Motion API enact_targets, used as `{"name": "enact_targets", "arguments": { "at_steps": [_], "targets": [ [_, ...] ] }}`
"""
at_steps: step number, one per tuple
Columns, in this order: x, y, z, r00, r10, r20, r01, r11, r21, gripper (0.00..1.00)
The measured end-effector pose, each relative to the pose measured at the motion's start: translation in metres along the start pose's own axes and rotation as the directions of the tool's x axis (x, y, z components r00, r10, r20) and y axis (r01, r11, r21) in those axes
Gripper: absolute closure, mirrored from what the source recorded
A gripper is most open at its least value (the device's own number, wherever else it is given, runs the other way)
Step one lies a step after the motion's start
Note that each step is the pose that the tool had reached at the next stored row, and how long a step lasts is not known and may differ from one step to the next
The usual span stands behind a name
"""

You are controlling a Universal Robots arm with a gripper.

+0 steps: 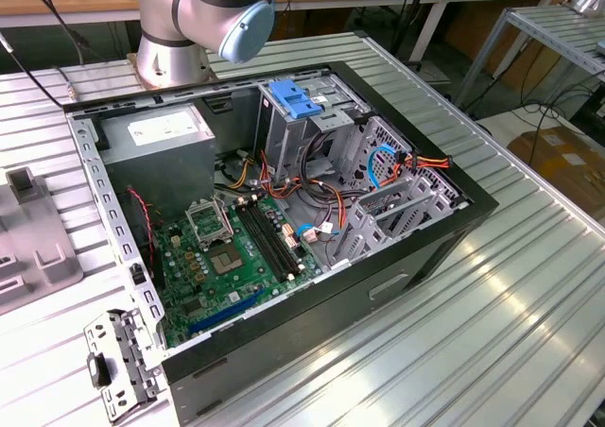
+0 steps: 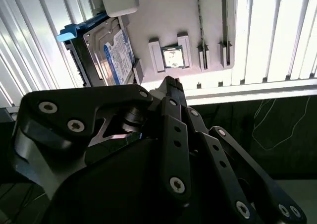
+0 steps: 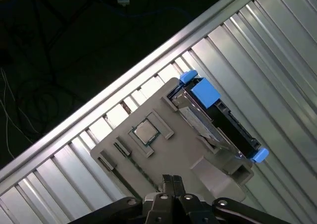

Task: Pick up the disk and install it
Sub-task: 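Pick up the disk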

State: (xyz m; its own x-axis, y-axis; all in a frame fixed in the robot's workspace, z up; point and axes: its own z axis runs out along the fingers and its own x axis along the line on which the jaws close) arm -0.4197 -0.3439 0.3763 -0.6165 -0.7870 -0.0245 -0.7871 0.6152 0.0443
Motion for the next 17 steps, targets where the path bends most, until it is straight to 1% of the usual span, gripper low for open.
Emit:
{"name": "enact_targets", "arguments": {
  "at_steps": [4,5,7,8,10,14,17],
  "targets": [
    [0.0,0.0,0.0,0.9993,-0.037,-0.0017,0.037,0.9993,-0.0009,0.89],
    [0.0,0.0,0.0,0.9987,-0.05,-0.0023,0.05,0.9987,-0.0013,0.89],
    [0.0,0.0,0.0,0.9979,-0.065,-0.0029,0.065,0.9979,-0.0017,0.89],
    [0.0,0.0,-0.0001,0.9969,-0.078,-0.0035,0.078,0.9969,-0.0021,0.89],
    [0.0,0.0,0.0,0.9957,-0.093,-0.004,0.093,0.9957,-0.0025,0.89],
    [0.0,0.0,0.0,0.9916,-0.129,-0.0056,0.129,0.9916,-0.0035,0.89],
    [0.0,0.0,0.0,0.9888,-0.149,-0.0064,0.149,0.9888,-0.0042,0.89]
  ]
}}
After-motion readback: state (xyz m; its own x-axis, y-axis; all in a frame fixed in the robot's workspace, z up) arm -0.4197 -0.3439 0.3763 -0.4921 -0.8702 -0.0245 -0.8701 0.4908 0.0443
